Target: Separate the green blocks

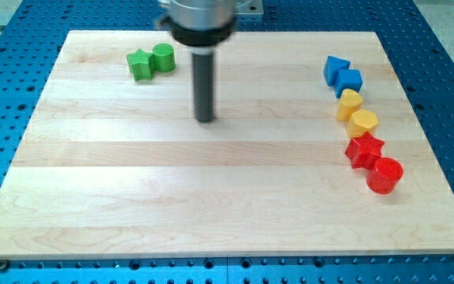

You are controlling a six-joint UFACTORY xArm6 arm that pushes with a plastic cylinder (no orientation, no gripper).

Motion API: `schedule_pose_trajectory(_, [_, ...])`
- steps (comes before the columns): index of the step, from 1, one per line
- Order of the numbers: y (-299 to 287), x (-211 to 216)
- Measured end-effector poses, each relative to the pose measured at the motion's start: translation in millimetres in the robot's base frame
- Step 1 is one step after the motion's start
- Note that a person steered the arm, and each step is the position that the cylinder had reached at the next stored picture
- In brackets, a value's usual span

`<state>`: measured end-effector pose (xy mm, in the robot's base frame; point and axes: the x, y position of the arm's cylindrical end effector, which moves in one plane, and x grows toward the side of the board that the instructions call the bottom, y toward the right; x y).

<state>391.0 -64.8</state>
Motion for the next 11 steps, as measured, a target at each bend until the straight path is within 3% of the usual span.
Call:
schedule_pose_trajectory(1, [-91.1,-27.4])
schedule_pose_trajectory(2, [-138.5,-47.4])
schedule_pose_trajectory(4, [-20.8,-140.4])
schedule_pose_trajectory(5, [-51.5,-151.8])
schedule_pose_trajectory(6, [-19.0,-164.2])
schedule_pose_trajectory(7, [66.6,-170.3])
schedule_pose_trajectory(8, [106.4,-191.2])
schedule_pose_trajectory(11, [129.1,-199.3])
